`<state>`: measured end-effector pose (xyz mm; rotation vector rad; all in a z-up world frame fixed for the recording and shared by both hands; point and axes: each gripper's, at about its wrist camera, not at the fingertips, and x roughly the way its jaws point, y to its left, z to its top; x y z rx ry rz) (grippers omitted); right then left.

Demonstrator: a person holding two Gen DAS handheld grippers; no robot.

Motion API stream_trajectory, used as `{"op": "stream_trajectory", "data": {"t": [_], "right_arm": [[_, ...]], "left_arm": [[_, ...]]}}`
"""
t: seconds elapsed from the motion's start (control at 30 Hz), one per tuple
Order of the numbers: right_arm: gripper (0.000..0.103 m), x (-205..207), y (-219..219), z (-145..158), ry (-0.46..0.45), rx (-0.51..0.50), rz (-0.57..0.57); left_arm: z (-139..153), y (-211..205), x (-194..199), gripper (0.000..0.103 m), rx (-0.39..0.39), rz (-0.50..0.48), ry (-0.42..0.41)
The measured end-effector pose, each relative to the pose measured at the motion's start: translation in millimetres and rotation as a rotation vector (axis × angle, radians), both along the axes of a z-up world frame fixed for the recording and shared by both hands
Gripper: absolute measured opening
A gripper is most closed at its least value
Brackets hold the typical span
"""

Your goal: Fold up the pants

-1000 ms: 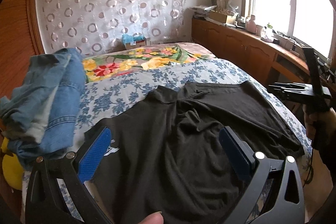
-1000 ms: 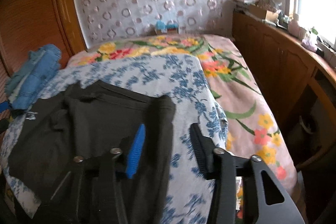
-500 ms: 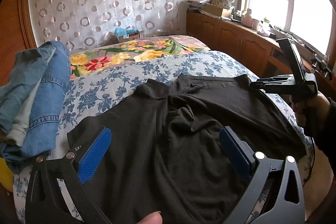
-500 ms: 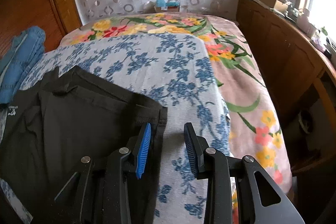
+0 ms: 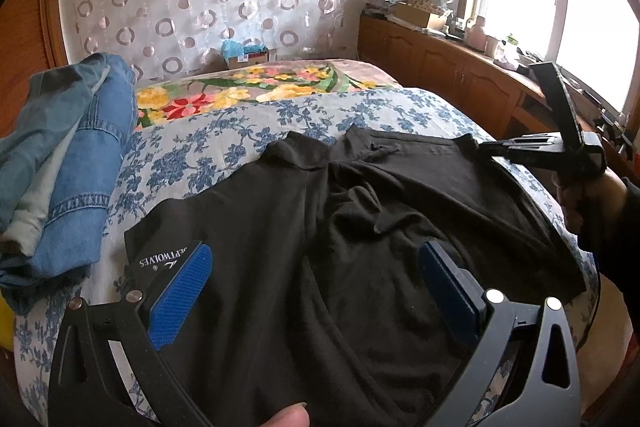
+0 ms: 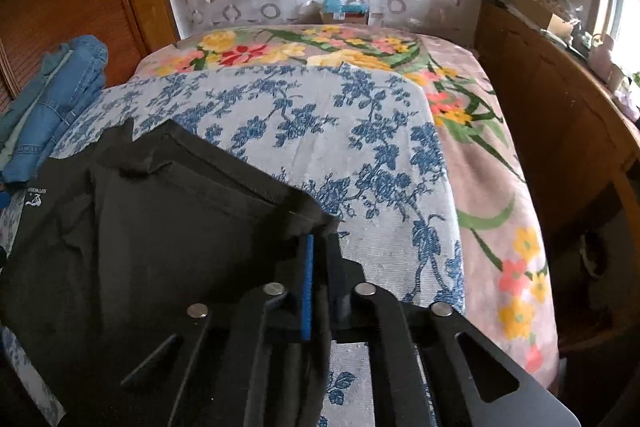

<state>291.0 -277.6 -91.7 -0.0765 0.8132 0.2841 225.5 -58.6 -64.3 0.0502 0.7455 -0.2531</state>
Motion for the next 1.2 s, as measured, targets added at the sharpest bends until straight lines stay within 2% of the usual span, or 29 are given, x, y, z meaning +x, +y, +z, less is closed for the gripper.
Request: {"op": "stream_trajectory", "data": {"t": [0.13, 0.23, 0.33, 0.53, 0.83, 1.03, 1.2], "right_arm": [[0.003, 4.3, -19.4, 5.7, -0.057, -0.034, -0.123], [0.002, 4.7, -30.9, 3.1, -0.049, -0.076, -0.182], [0.002, 6.0, -37.7, -0.6, -0.031, -0.059, -0.197], [0.002, -13.7, -34.4, 16.0, -0.089, 0.020, -0.142], [0.004, -90.9, -21.9, 16.4, -0.173, 0.100, -0.054], [0.017, -124.8, -26.9, 8.2, -0.192, 0.112, -0.006], [0.048, -153.2, -28.6, 5.3, -0.217, 0.102, 0.000]], "left_arm": [[1.8, 5.0, -2.1, 0.103, -0.005, 0.005, -0.003], [1.8, 8.7, -2.3, 0.103, -0.006, 0.010, -0.002], [1.9, 11.2, -2.0, 0.103, -0.005, 0.017, -0.001], [2.7, 20.3, -7.1, 0.103, 0.002, 0.035, -0.006], [3.2, 48.2, -34.3, 0.103, 0.007, 0.065, -0.005], [-1.6, 68.4, -61.7, 0.103, 0.004, 0.094, 0.006], [-6.9, 77.2, -81.9, 0.100, -0.002, 0.111, 0.015]]}}
